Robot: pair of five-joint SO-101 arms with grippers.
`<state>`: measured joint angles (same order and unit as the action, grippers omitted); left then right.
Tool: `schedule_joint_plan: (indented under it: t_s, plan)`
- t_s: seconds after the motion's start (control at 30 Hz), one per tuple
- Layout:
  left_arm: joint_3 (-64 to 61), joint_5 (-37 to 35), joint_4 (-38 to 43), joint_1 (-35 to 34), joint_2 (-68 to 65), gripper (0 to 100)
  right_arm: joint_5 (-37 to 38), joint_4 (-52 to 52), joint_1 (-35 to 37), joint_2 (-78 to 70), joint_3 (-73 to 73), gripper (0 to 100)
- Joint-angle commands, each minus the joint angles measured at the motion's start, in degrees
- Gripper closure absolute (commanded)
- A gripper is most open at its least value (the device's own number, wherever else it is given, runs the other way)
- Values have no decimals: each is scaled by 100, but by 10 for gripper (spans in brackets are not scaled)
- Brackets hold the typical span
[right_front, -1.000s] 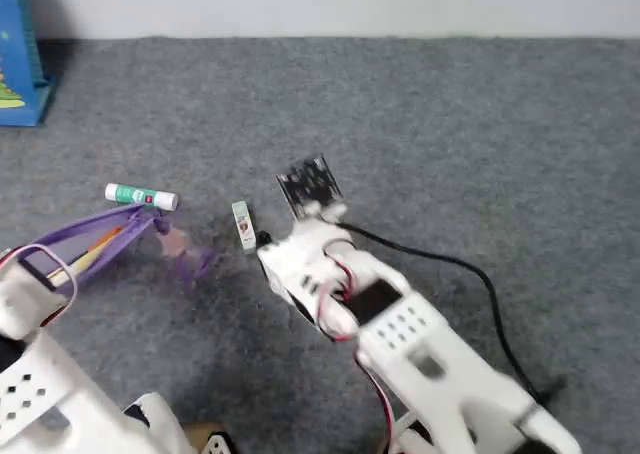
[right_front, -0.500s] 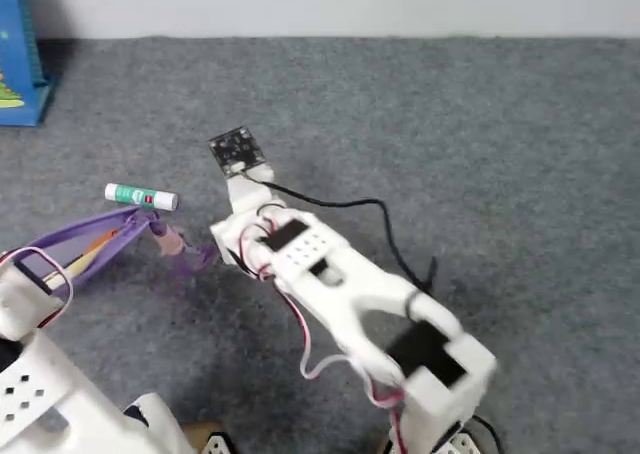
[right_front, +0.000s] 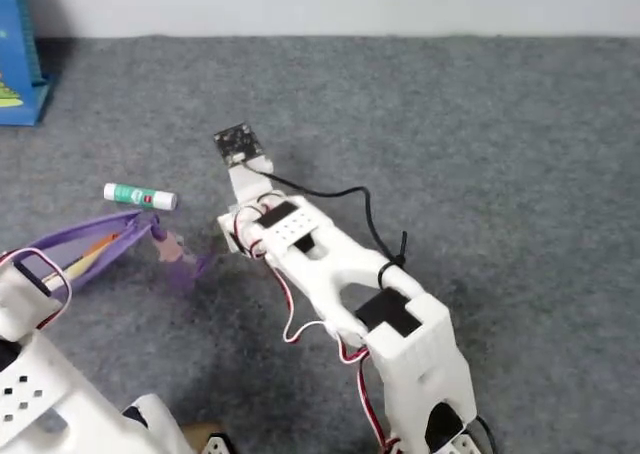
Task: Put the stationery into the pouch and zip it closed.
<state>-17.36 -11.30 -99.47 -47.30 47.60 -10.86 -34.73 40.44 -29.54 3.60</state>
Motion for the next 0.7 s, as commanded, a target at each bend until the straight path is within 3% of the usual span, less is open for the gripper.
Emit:
schedule_joint_plan:
  t_s: [0.0,0.2,0.53,0.67]
  plan:
    - [119,44,-88,0,26,990,114,-866,40,637,-229,991]
    - [119,44,-88,9,26,990,114,-1719,57,2246,255,991]
    - [119,44,-88,26,18,990,132,-1736,769,6035,2031,991]
    - [119,18,-97,413,18,990,123,-1736,831,7002,2145,991]
